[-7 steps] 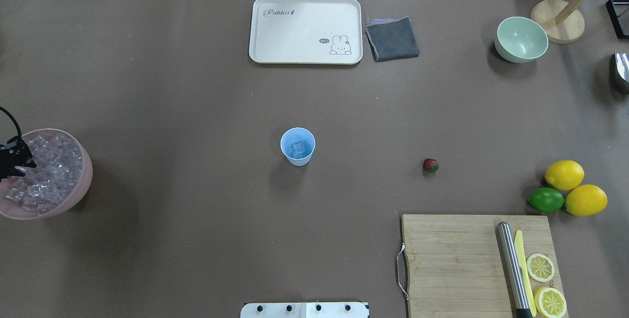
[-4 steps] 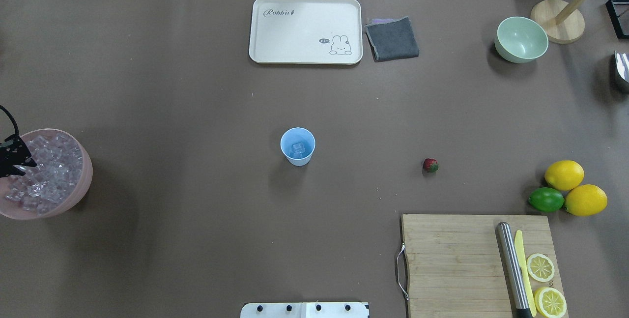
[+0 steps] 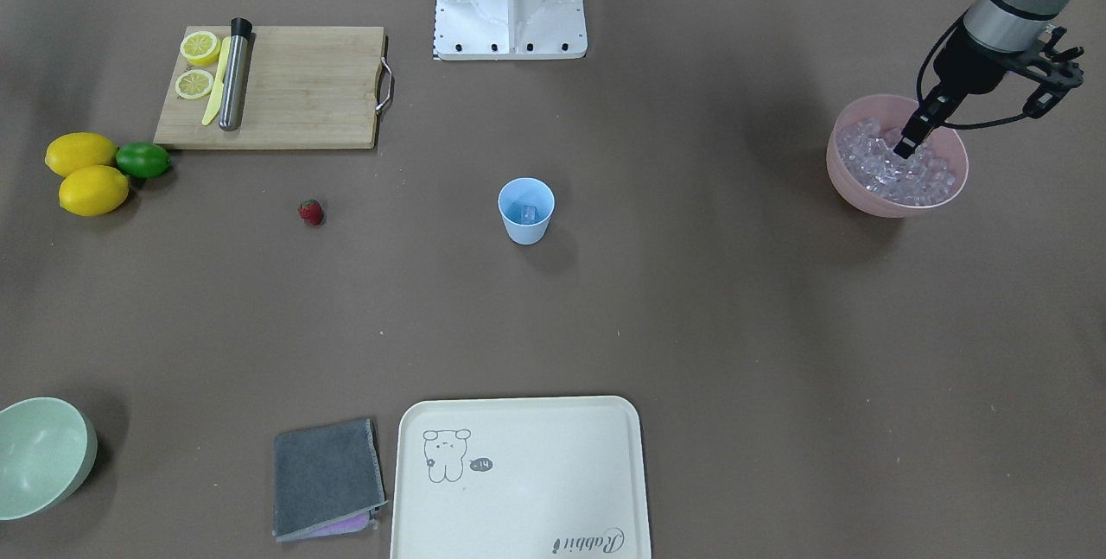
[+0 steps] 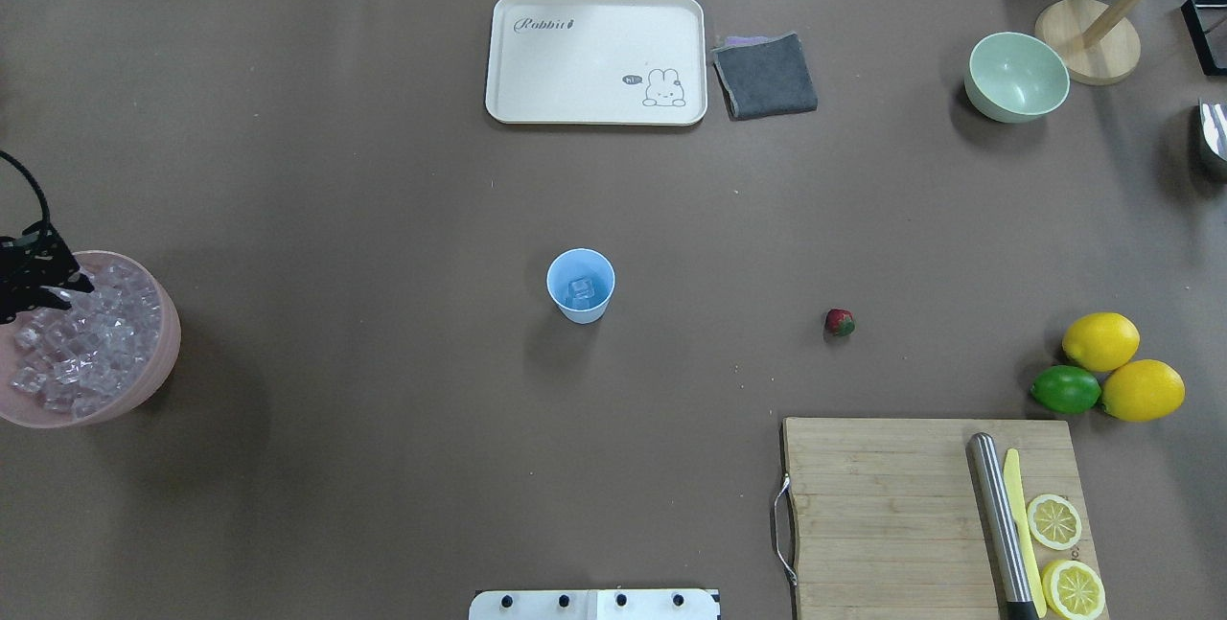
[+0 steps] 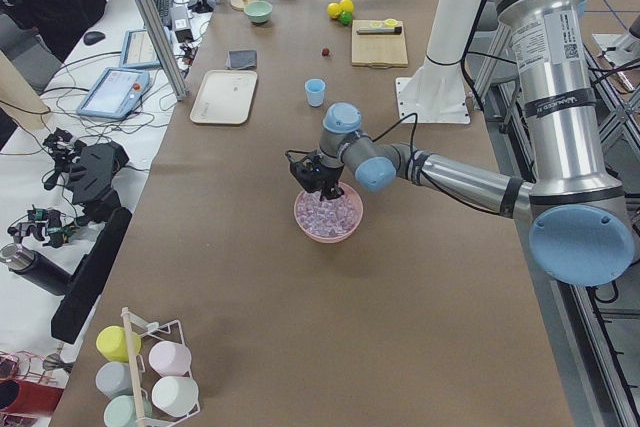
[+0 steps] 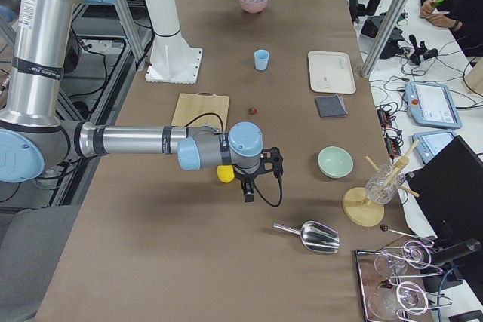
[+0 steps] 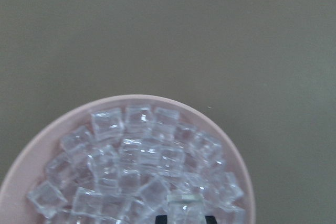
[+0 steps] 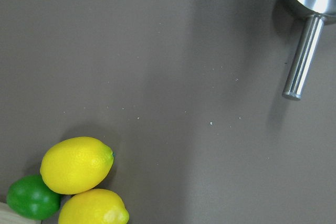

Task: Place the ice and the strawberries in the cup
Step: 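Lower the left gripper into the ice and grasp a third cube, then carry the third ice cube over the blue cup and release it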

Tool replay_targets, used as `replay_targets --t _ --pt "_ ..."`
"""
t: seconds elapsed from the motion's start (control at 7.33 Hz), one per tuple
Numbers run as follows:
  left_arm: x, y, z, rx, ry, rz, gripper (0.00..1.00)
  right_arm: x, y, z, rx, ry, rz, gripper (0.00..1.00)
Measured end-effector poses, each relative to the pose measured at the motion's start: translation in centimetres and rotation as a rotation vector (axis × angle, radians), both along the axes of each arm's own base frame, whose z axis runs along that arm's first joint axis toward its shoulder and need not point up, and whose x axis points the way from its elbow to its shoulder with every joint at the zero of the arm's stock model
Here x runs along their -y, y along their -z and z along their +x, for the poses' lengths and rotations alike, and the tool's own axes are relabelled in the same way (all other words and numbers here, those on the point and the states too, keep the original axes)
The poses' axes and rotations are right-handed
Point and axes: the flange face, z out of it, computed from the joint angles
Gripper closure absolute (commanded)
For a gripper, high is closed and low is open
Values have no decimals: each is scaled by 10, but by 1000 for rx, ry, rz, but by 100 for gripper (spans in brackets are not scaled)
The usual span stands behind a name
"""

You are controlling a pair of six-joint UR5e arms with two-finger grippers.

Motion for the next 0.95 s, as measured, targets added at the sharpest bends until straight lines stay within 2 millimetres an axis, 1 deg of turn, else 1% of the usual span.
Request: replay_targets --t 0.14,0.27,0.41,0.55,0.68,0.82,0.95 --pt "14 38 31 -14 -35 17 100 0 0 0 1 1 -1 0" --pt "25 82 75 -26 -88 33 100 0 -1 0 1 1 -1 0" --pt "37 134 125 -33 -134 52 100 0 -1 0 1 2 0 0" --pt "45 184 173 -33 -166 78 100 0 -1 0 1 3 1 0" --pt "45 221 214 -28 -190 111 100 0 -1 0 0 4 2 0" --pt "45 245 245 -21 -210 145 100 0 -2 0 0 4 2 0" --pt "49 263 272 -13 -230 178 100 0 -2 0 0 5 2 0"
